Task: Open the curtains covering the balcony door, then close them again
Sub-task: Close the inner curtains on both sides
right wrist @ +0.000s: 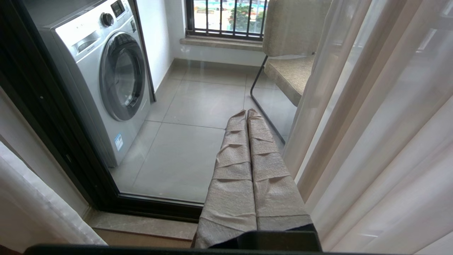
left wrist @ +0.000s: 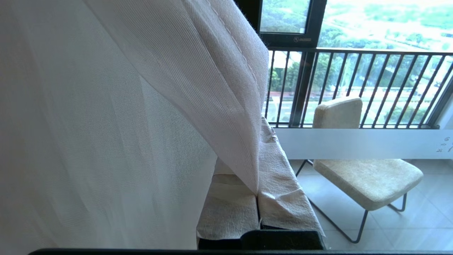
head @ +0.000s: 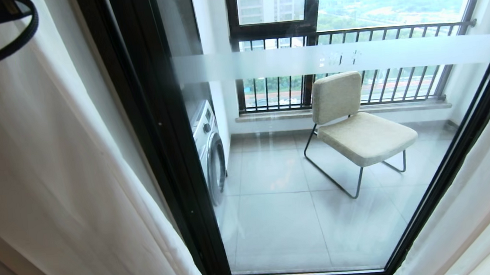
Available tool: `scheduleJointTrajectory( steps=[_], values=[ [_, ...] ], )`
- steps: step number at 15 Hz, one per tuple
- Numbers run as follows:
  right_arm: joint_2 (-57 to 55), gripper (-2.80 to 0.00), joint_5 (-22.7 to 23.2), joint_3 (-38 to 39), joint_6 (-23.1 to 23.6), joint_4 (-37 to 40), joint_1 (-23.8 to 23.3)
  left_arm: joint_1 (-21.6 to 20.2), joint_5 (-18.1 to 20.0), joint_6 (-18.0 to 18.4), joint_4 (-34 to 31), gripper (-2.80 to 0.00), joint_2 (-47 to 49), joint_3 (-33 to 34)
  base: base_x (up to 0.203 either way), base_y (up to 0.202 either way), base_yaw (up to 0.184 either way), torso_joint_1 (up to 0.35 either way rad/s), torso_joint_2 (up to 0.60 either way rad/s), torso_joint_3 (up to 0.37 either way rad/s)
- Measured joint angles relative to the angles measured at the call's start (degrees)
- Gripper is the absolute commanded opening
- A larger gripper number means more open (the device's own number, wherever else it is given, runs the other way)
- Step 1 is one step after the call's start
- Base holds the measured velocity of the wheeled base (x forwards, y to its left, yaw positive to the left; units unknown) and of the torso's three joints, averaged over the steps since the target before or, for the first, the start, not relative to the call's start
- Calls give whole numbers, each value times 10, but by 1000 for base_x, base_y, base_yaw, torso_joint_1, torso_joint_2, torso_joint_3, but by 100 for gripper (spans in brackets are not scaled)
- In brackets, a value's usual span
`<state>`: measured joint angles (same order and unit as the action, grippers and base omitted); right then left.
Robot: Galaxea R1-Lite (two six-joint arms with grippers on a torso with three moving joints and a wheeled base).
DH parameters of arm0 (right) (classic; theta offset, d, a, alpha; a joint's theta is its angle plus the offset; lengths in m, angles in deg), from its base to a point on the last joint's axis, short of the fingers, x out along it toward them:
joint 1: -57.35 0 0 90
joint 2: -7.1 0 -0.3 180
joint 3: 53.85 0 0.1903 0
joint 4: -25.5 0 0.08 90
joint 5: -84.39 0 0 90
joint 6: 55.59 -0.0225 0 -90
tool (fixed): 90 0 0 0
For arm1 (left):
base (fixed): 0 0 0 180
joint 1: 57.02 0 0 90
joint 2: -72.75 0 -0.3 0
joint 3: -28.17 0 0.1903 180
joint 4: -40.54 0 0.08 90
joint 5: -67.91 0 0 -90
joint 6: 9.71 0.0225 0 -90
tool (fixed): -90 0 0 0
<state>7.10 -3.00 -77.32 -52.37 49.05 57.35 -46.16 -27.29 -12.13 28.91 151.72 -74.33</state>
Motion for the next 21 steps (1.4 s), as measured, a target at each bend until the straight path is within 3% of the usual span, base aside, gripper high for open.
scheduleJointTrajectory(
  steps=[18, 21],
  values=[
    [0, -280, 0, 0, 0, 0, 0, 23, 0, 0, 1, -280, -11, 25, 0, 0, 0, 0, 0, 0],
    [0, -280, 0, 0, 0, 0, 0, 22, 0, 0, 2, -280, -15, 33, 1, -118, 10, 0, 4, 2]
  ],
)
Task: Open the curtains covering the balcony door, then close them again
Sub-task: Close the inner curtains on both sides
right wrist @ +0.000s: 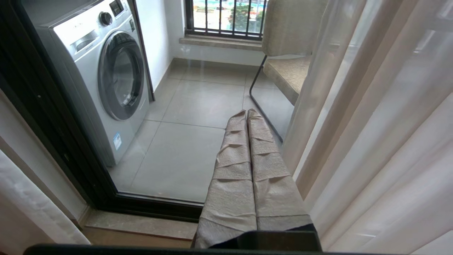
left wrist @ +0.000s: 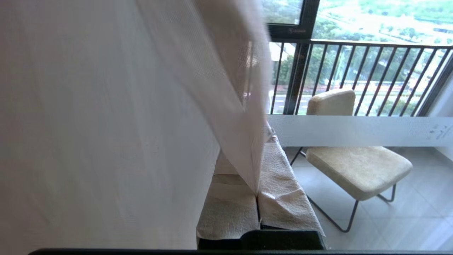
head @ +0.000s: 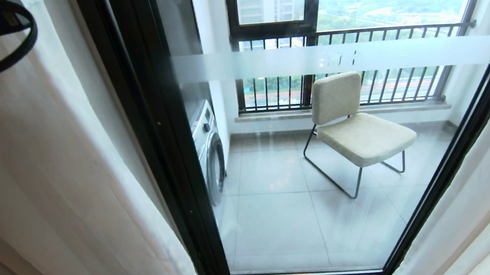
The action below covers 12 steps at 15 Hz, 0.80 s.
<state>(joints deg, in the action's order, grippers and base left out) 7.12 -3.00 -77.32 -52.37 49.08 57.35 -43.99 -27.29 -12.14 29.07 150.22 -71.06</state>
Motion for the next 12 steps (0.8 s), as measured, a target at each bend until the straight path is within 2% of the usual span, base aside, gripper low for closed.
scheduleJointTrajectory(
  steps=[12],
  values=[
    [0, -280, 0, 0, 0, 0, 0, 1, 9, 0, 0, -280, -3, 1, 0, -192, 1, 4, 2, 3]
  ],
)
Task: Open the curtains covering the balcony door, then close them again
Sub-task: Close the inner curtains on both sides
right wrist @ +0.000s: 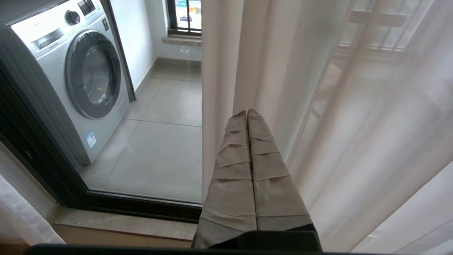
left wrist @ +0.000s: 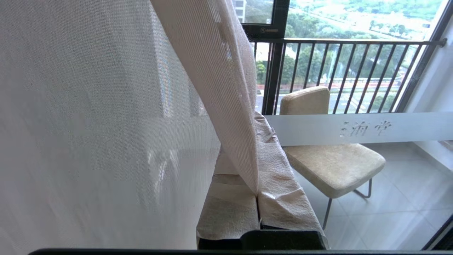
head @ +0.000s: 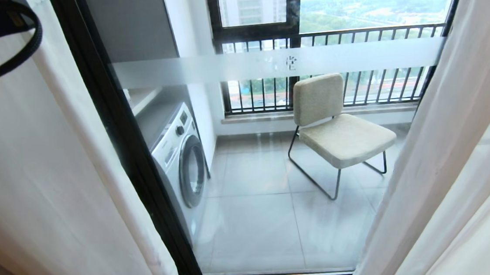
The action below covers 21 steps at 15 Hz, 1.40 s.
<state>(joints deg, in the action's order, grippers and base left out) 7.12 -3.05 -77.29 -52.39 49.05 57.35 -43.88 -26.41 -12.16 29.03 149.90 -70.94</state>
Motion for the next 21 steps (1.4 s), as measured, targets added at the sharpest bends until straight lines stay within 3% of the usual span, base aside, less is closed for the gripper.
scheduleJointTrajectory(
  steps=[21],
  values=[
    [0, -280, 0, 0, 0, 0, 0, 0, 18, -1, 0, -280, -3, 4, 0, -192, 2, 2, 2, 2]
  ],
)
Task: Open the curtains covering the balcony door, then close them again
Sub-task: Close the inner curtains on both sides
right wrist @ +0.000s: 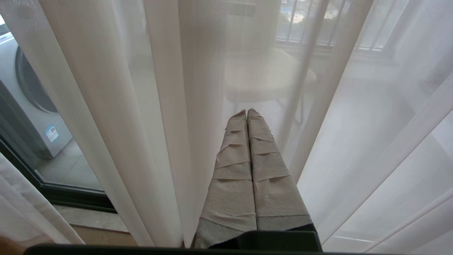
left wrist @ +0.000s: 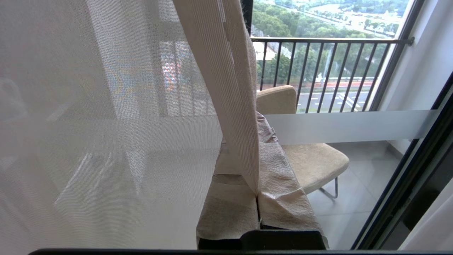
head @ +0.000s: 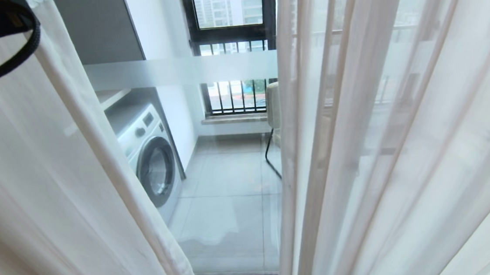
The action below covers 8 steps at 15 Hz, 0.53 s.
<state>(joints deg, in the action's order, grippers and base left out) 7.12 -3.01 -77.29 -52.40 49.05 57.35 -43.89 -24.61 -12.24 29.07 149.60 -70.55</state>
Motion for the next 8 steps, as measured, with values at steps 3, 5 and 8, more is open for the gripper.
scheduleJointTrajectory(
  steps=[3, 5, 8],
  values=[
    [0, -280, 0, 0, 0, 0, 0, 1, 0, 0, 0, -280, 0, 1, 0, -194, 4, 2, 1, 1],
    [0, -280, 0, 0, 0, 0, 0, 1, 0, 0, -1, -280, 0, 1, 0, -190, 2, 3, 2, 2],
    [0, -280, 0, 0, 0, 0, 0, 0, 0, 0, 0, -280, 0, 1, 0, -193, 3, 3, 2, 4]
  ],
)
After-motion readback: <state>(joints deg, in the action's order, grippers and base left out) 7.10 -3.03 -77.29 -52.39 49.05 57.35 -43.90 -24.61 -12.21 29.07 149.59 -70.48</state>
